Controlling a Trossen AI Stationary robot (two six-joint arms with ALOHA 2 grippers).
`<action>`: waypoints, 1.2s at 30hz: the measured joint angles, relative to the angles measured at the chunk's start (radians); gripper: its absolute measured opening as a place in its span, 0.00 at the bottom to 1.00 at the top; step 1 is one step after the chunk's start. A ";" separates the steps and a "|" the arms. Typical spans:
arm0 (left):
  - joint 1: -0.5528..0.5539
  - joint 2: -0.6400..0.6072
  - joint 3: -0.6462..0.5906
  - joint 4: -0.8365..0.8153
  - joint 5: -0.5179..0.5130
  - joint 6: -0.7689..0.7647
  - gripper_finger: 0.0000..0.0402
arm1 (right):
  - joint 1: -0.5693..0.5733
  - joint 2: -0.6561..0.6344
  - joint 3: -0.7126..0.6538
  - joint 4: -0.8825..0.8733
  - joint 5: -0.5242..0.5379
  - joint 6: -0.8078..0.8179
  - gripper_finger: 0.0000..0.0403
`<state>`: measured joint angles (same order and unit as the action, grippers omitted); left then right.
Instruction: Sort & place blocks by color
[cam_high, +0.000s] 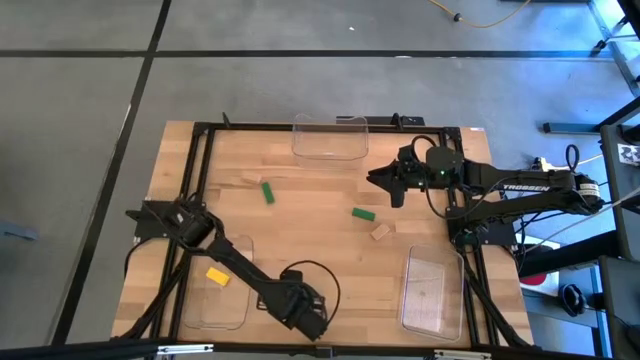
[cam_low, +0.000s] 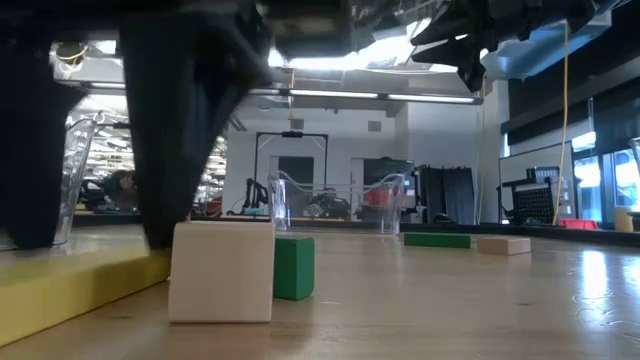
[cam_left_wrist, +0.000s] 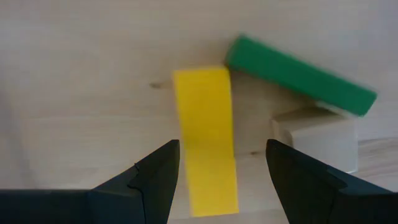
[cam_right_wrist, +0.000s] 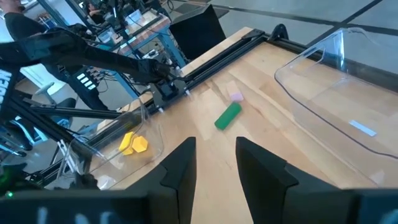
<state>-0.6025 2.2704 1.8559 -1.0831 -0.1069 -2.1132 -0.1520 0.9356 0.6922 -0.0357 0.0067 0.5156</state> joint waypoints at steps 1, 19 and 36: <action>0.000 0.003 -0.001 0.001 0.001 0.000 0.58 | 0.000 0.000 0.000 0.000 0.000 0.000 0.29; 0.000 0.042 0.001 0.018 0.005 0.040 0.34 | 0.000 0.000 0.000 -0.009 0.000 -0.004 0.29; -0.031 -0.273 -0.001 -0.138 -0.497 0.332 0.28 | 0.000 0.000 0.000 -0.040 -0.006 -0.005 0.29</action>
<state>-0.6331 1.9972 1.8549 -1.2209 -0.6036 -1.7811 -0.1516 0.9356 0.6922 -0.0757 0.0010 0.5108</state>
